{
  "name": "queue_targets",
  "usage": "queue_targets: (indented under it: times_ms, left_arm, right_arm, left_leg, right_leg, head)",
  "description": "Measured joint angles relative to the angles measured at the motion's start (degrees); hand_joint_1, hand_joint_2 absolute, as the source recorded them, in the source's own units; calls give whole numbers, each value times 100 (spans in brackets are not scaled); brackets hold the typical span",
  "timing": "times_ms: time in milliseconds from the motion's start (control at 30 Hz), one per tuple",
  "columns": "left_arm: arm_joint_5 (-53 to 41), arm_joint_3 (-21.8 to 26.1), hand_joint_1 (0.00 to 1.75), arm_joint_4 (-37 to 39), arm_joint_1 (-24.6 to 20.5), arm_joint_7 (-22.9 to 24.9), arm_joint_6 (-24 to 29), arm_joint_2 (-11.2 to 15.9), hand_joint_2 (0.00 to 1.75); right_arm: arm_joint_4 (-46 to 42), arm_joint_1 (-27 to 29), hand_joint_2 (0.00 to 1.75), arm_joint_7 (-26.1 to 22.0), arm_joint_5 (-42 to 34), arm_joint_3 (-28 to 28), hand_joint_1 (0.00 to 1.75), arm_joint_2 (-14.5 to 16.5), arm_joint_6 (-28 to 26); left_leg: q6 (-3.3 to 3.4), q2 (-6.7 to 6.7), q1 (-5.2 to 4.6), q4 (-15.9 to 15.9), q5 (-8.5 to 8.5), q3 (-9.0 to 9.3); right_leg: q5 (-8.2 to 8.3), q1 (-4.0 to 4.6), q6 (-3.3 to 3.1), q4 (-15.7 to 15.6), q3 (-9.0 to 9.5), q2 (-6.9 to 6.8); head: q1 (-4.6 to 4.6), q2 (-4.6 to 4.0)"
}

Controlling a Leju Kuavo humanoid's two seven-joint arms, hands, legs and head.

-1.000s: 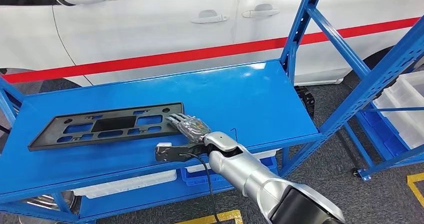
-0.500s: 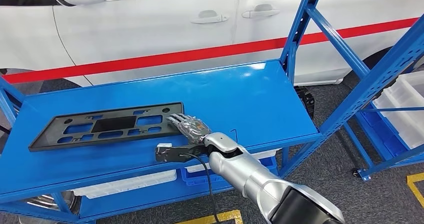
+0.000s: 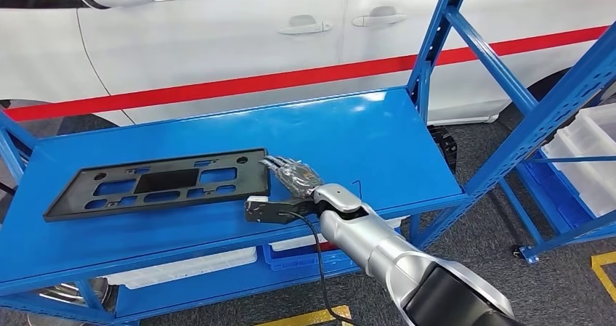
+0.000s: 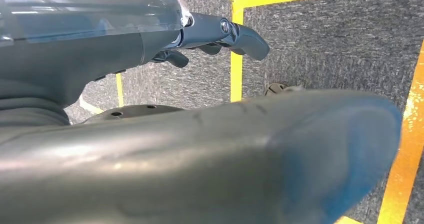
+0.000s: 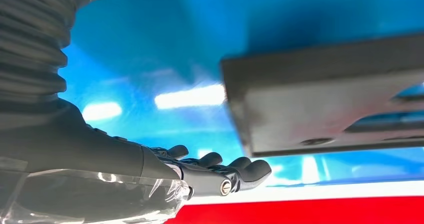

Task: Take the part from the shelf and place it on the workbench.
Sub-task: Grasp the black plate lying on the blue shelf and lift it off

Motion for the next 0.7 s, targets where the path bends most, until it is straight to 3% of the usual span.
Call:
queue_targets:
  times_ms: [700]
  left_arm:
    - [113,25,0,0,93,-214,3,37,0]
  right_arm:
    - [239,-360,175,-258,-579,-562,0,-1033,-173]
  left_leg:
    - [2,-5,-2,3,-2,-4]
  right_leg:
    - [-1,-1,3,-1,-1,-8]
  head:
    - [0,0]
